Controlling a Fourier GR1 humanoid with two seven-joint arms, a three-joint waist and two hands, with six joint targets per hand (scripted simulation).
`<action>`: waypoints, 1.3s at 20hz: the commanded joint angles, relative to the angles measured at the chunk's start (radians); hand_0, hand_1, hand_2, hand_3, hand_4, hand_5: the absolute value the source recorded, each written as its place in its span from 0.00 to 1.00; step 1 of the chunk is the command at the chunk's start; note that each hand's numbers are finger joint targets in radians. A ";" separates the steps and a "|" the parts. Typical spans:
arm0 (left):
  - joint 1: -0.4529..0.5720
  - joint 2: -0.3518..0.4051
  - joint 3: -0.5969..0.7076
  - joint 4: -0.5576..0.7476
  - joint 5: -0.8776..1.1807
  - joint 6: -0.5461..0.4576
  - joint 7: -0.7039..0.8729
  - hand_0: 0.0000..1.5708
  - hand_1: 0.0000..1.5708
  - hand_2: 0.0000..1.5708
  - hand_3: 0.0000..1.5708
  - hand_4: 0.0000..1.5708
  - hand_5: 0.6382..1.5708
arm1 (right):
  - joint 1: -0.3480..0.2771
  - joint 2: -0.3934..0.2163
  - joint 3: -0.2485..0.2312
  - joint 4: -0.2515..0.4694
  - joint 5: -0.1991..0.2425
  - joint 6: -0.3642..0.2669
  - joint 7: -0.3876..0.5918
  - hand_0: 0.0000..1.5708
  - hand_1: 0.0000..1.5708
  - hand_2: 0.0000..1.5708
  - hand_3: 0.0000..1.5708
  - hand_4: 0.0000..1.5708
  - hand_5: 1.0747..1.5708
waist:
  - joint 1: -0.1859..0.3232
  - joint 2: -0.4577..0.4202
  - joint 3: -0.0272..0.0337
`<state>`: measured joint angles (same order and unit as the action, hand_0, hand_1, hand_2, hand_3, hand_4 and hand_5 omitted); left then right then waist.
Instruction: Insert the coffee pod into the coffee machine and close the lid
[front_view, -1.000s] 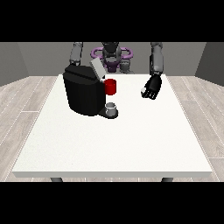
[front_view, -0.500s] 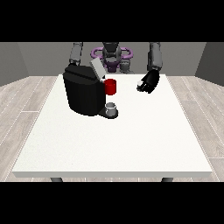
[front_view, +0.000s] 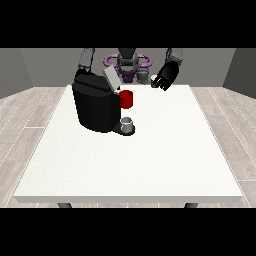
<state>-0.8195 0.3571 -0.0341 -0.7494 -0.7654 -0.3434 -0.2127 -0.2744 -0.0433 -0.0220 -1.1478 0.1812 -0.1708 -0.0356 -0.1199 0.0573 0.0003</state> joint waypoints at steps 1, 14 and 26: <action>0.016 -0.033 -0.001 -0.042 -0.010 0.002 0.019 0.89 0.89 0.89 0.85 0.38 1.00 | 0.030 -0.005 -0.026 0.008 -0.034 0.017 -0.057 0.00 0.00 0.00 0.00 0.00 1.00 | 0.004 -0.013 -0.0001; -0.314 -0.014 0.152 0.009 0.078 -0.124 0.238 0.76 0.76 0.79 0.80 0.31 1.00 | -0.074 0.013 0.015 -0.069 0.014 -0.021 0.036 0.00 0.00 0.00 0.00 0.00 1.00 | -0.122 0.038 0.0000; -0.398 0.058 0.155 0.025 0.044 -0.096 0.174 0.81 0.81 0.83 0.80 0.30 1.00 | -0.111 -0.012 -0.023 -0.082 -0.015 -0.008 -0.018 0.00 0.00 0.00 0.00 0.09 1.00 | -0.153 0.182 0.0001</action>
<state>-1.1867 0.4198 0.1241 -0.7256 -0.7174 -0.4374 -0.0426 -0.3882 -0.0635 -0.0440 -1.2459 0.1654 -0.1726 -0.0252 -0.2706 0.2145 0.0001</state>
